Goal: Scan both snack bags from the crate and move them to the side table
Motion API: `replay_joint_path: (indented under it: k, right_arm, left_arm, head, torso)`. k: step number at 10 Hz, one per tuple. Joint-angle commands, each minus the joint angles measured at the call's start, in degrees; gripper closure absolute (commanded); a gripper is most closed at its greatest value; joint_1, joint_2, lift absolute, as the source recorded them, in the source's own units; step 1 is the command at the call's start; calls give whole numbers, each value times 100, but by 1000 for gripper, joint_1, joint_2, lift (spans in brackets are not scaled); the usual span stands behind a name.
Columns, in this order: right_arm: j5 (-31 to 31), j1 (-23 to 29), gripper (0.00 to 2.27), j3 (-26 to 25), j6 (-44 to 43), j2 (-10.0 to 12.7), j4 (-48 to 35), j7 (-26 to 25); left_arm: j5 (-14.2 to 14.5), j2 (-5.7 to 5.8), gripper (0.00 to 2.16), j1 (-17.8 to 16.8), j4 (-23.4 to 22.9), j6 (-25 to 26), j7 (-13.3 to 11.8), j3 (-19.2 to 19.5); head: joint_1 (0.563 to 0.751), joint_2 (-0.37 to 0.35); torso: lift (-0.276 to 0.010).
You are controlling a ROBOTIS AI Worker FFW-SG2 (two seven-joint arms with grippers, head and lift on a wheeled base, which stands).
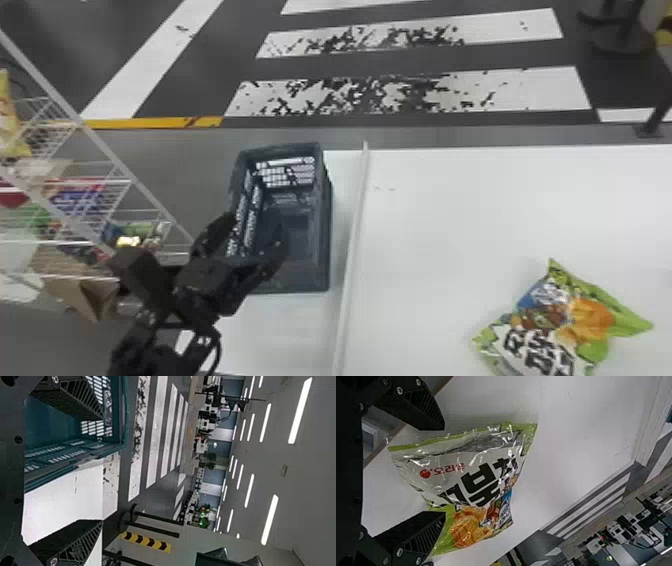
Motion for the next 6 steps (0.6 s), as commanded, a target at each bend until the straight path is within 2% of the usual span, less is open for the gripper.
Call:
replay_joint_path:
  k: [1,2,3,4,5,6]
  right_arm:
    - [41,-72,279,70,239,2,-9,0]
    - [67,-169,812,149,573,2,-18,61]
    - [67,-204,1517,149,836,2,-70,272]
    - [67,-213,1926,158,959,2,-79,413]
    - [67,-213,2240,166,907,-7,-106,466]
    - [67,-134,2240,140,625,-34,-167,466]
  left_arm:
    - [18,-9,70,0,14,-17,-29,22]
    - [97,-9,70,0,23,-17,-64,49]
    - [114,-9,70,0,32,-17,-82,66]
    - [132,-18,70,0,32,-17,-99,101]
    - [141,-26,70,0,50,-17,-117,110]
    - [141,-26,70,0,58,-17,-117,110]
  head:
    - [695,242]
    - [695,242]
    - [695,238]
    - [695,236]
    - [695,236]
    - [695,238]
  torso:
    - [-29]
    - [-29]
    - [-29]
    - [-29]
    - [-29]
    - [-29]
